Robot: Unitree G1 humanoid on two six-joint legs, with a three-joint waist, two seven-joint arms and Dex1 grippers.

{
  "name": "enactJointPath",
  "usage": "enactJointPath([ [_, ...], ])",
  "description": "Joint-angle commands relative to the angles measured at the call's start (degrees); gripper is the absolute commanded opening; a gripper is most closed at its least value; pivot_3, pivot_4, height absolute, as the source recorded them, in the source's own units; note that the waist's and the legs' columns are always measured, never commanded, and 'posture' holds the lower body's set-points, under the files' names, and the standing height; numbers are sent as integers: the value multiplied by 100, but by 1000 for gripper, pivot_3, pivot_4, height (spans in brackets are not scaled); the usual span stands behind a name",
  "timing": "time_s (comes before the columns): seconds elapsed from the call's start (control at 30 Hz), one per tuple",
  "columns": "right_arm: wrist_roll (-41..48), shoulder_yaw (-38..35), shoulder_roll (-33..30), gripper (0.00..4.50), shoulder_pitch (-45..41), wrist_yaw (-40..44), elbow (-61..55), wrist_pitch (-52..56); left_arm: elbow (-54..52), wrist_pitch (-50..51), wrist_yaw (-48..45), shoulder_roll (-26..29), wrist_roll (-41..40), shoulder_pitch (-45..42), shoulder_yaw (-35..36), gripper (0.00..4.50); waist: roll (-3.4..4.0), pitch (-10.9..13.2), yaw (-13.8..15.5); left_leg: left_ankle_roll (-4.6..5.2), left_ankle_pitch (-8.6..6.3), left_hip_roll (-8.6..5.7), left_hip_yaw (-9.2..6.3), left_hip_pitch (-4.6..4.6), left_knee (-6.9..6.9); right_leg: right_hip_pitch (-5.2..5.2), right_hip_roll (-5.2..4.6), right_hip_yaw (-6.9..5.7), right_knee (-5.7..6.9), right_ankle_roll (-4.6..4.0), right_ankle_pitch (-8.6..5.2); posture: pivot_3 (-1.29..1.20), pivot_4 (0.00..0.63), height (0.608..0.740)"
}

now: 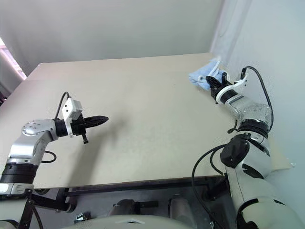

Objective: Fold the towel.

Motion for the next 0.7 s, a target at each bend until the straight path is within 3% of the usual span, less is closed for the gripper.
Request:
enactJointPath([
  [0.03,177,-39,20,11,49,-207,-16,-128,53,-156,-29,61,41,-193,49,0,1,0,-22,0,0,1,1,1,-1,-1,1,2,2,1,0,0,0,731],
  [0.37,428,-91,191,11,807,-908,-640,-31,156,-335,-97,52,205,-128,-45,0,5,3,14,2,-1,2,3,4,15,8,7,12,4,0,-3,0,0,731],
  [0.7,497,684,949,11,2170,-1546,-3020,635,122,-322,-89,62,202,-29,-39,0,7,3,1,3,-1,7,1,10,13,6,14,16,12,0,-4,0,0,731],
])
